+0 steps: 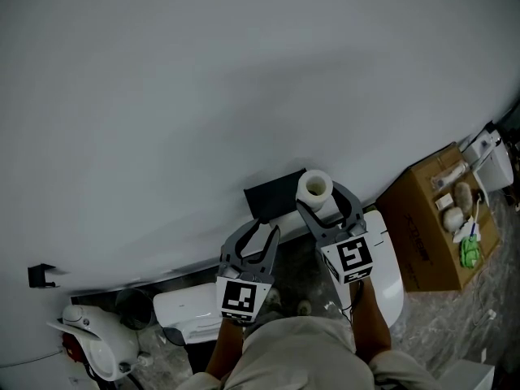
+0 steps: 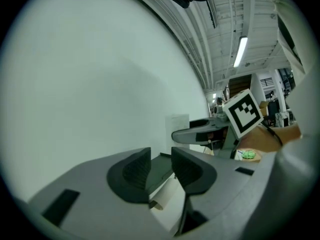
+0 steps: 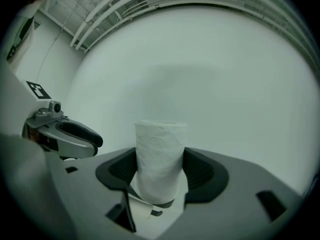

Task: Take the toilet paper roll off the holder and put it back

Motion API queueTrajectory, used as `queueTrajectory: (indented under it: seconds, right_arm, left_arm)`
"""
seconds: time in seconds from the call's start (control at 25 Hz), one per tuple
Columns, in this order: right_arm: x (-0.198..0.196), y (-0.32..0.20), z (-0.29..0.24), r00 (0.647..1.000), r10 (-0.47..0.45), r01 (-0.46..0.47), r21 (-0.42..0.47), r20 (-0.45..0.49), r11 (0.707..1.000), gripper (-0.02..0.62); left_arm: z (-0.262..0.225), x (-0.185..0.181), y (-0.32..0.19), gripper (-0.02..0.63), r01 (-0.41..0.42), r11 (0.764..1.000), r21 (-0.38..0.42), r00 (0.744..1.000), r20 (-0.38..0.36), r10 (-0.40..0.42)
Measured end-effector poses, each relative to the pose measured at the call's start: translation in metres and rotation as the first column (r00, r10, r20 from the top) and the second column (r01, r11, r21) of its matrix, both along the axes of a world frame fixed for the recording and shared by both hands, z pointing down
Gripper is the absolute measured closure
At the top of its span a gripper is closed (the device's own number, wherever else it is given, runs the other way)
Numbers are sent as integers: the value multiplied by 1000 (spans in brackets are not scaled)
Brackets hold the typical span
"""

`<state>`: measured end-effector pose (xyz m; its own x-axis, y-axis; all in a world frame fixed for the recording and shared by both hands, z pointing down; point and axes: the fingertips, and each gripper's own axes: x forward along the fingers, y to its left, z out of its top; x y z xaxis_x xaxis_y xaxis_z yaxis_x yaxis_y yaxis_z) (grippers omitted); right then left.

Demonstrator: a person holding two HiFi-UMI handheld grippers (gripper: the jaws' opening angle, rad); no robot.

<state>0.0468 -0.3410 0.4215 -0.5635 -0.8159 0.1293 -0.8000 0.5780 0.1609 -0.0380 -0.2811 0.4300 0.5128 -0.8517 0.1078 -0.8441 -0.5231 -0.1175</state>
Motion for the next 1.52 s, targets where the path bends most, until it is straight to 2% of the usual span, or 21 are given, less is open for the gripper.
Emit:
queueTrajectory:
  seconds: [0.24,0.4,0.6,1.0,1.12,1.4,1.52]
  right_arm:
    - [10,31,-14,999,-28,27,40,17,999,314]
    - [18,55,-9,999,-49,49,11,-5,999,314]
    - [21,80,-9,996,-78,77,28,31,997,314]
    - [30,127,3,990,-136,136,-8,44,991,316]
    - [31,136,4,988,-151,151,-26,22,988,316]
    - [32,135,2,985,-162,162,8,50,987,316]
    - [32,130,3,986,-159,159,-3,39,987,316]
  left_arm:
    - [-3,3,21,471,32,999,13,999,-13,-32]
    - [-6,7,35,471,50,998,32,999,-2,-50]
    - [-2,11,56,471,75,997,14,997,4,-75]
    - [4,25,95,472,126,992,13,992,3,-126]
    - [7,27,103,472,137,991,2,991,6,-137]
    - [5,29,106,471,150,989,5,989,10,-150]
    - [5,28,102,472,150,989,8,989,14,-150]
